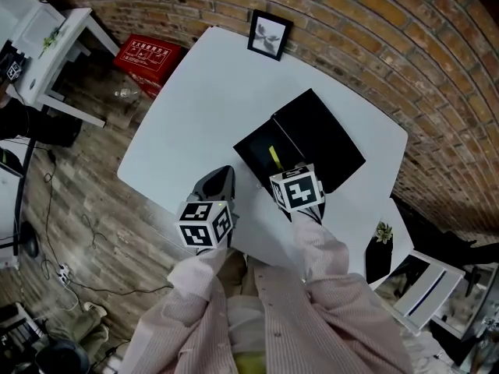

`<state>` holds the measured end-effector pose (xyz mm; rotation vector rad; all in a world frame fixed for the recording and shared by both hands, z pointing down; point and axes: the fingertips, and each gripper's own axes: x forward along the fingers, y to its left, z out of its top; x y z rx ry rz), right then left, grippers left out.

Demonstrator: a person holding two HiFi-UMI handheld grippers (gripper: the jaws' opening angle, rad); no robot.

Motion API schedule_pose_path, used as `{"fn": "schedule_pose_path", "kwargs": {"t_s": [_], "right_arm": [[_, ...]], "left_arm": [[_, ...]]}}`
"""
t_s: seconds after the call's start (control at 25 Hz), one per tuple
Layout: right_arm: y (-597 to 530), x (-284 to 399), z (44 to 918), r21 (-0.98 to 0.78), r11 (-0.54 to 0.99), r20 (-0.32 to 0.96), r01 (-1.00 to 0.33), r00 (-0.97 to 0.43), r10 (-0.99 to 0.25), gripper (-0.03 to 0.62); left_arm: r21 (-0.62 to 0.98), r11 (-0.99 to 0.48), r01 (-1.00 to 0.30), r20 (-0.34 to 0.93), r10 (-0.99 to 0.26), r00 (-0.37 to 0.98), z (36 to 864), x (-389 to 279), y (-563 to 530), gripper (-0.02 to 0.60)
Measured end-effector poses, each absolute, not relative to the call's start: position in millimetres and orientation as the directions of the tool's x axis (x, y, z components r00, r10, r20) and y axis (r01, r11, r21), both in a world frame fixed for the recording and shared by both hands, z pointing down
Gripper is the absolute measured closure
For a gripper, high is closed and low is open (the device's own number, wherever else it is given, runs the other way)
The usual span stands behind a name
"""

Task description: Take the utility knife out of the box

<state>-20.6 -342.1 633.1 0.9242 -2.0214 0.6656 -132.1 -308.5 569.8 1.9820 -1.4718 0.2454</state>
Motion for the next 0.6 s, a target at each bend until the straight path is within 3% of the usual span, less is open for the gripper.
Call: {"fn": "schedule_pose_path", "kwargs": {"t_s": [0.24,0.4,0.6], "right_arm": [[-341.7,-19.8,636.9,-0.108,0.594,0.845,-0.797,-0.388,-0.367,0.466],[-344.0,-15.5,638.1,-0.064,0.597,0.854,-0.799,-0.354,-0.382,0.527],[-344.3,-14.9,638.6,-0.055,0.601,0.855,-0.798,-0.348,-0.384,0.534]], "left_arm": [[0.392,-0.169,-0.904,0.510,-0.778,0.367,573.3,-133.7,-309.5,0.588],[0.393,-0.171,-0.904,0.514,-0.774,0.369,574.8,-136.5,-309.8,0.588],[0.391,-0.178,-0.903,0.514,-0.771,0.375,575.1,-137.0,-310.0,0.588]]}}
